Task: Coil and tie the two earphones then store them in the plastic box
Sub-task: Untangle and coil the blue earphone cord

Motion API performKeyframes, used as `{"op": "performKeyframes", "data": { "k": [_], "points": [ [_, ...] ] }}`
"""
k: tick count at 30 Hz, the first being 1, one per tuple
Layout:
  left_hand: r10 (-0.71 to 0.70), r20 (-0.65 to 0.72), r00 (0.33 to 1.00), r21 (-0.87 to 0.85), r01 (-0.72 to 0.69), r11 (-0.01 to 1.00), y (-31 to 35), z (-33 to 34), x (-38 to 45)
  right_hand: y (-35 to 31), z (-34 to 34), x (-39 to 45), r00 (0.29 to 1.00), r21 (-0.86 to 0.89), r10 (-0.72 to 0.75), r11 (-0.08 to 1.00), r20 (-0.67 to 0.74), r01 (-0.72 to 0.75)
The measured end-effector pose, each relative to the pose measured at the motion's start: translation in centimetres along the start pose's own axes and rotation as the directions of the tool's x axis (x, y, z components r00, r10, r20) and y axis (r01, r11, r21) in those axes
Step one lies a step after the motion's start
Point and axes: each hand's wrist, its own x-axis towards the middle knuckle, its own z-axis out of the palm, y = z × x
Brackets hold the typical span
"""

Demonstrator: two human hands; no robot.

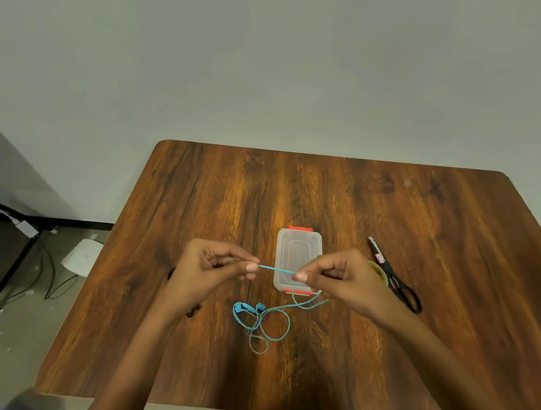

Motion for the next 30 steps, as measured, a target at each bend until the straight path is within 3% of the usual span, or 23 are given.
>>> {"op": "performKeyframes", "data": {
  "k": [5,12,17,19,23,26,30],
  "points": [
    [-0.004,-0.097,0.995,-0.001,0.004,1.0,-0.4,-1.4,-0.6,0.6,-2.1,-1.3,1.0,-0.001,0.012,1.0,-0.021,-0.012],
    [0.0,-0.109,0.994,0.045,0.005,0.999,-1.2,-1.3,-0.9,1.1,-2.1,-1.6,0.993,0.026,0.021,1.0,-0.117,-0.018],
    [0.0,-0.039,0.999,0.396,0.016,0.918,-2.3,-1.3,-0.6,0.7,-1.0,-0.8,0.984,-0.029,0.004,1.0,-0.181,-0.009],
    [0.048,0.007,0.999,0.468,-0.046,0.883,-2.1,-0.4,-0.3,0.4,-0.4,-0.4,0.984,-0.112,-0.016,0.994,-0.179,-0.005],
    [0.196,0.109,0.975,0.392,-0.223,0.892,-0.7,3.1,0.4,-0.2,1.0,0.5,0.987,-0.236,-0.074,0.971,-0.141,0.039],
    [0.319,0.088,0.944,0.455,-0.323,0.83,-0.6,4.3,0.7,-0.7,1.3,1.0,0.99,-0.204,-0.093,0.976,-0.106,0.069],
    [0.38,0.078,0.922,0.505,-0.365,0.782,-0.5,4.0,0.6,-0.7,1.0,0.9,0.997,-0.089,-0.048,0.995,-0.063,0.042]
  ]
}}
